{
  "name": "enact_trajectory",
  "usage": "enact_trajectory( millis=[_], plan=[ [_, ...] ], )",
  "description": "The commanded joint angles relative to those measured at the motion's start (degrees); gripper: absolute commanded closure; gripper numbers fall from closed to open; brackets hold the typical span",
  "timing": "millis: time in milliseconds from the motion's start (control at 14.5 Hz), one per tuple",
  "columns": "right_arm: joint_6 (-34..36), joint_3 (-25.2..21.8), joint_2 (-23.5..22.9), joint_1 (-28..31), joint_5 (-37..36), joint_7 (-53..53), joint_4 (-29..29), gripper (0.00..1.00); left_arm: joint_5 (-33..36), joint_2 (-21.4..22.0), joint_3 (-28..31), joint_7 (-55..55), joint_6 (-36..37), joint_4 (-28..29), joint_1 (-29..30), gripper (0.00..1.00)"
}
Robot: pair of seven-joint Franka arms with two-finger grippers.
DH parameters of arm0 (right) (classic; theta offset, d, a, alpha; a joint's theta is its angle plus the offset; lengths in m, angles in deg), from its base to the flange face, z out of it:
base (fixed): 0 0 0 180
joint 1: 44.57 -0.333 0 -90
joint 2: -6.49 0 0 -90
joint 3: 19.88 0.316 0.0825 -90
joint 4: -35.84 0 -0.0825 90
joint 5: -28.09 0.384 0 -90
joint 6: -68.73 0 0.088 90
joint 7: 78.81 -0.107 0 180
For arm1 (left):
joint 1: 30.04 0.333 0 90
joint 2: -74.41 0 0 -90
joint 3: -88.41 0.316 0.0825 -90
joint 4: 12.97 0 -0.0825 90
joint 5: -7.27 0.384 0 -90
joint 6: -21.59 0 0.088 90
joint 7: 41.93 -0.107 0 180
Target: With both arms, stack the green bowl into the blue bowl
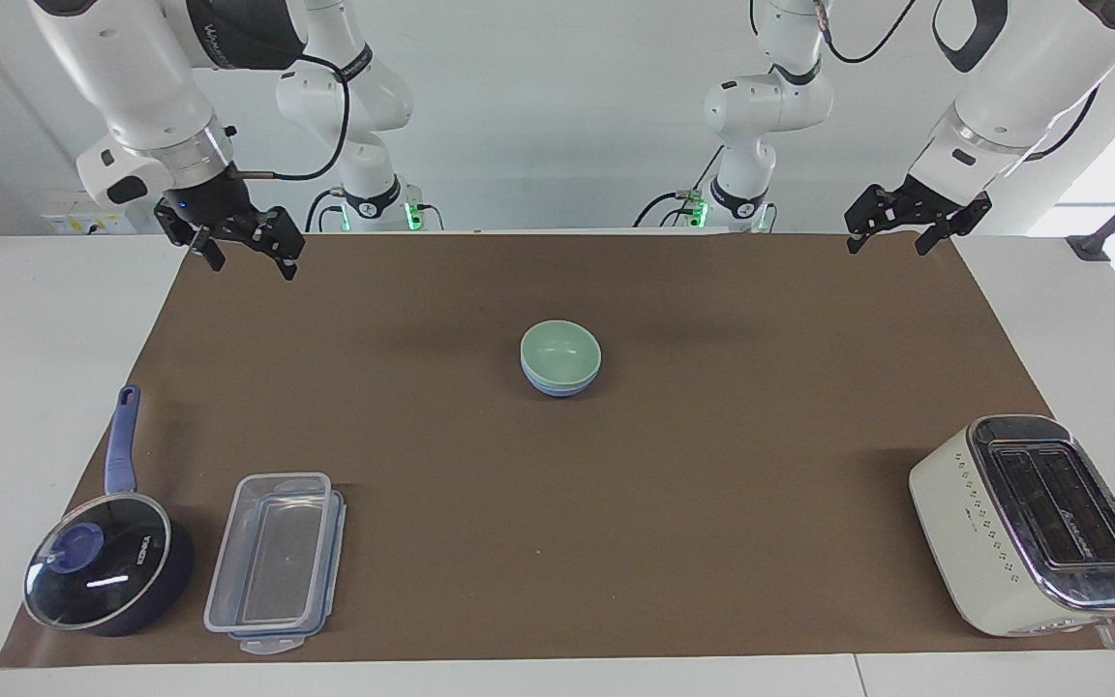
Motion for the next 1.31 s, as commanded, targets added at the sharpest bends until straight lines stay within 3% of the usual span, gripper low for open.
enact_trajectory(
  millis=[0,1241],
  plan=[
    [0.7,0.8,-0.8,0.8,-0.3,1.1,-1.5,0.0,1.0,1.1,-0.4,-0.1,-0.4,0.9,0.7,0.0],
    [3.3,-3.1,0.3,-2.0,-0.4,5.7,-0.4,0.0,1.0,1.1,-0.4,-0.1,-0.4,0.9,0.7,0.0]
  ],
)
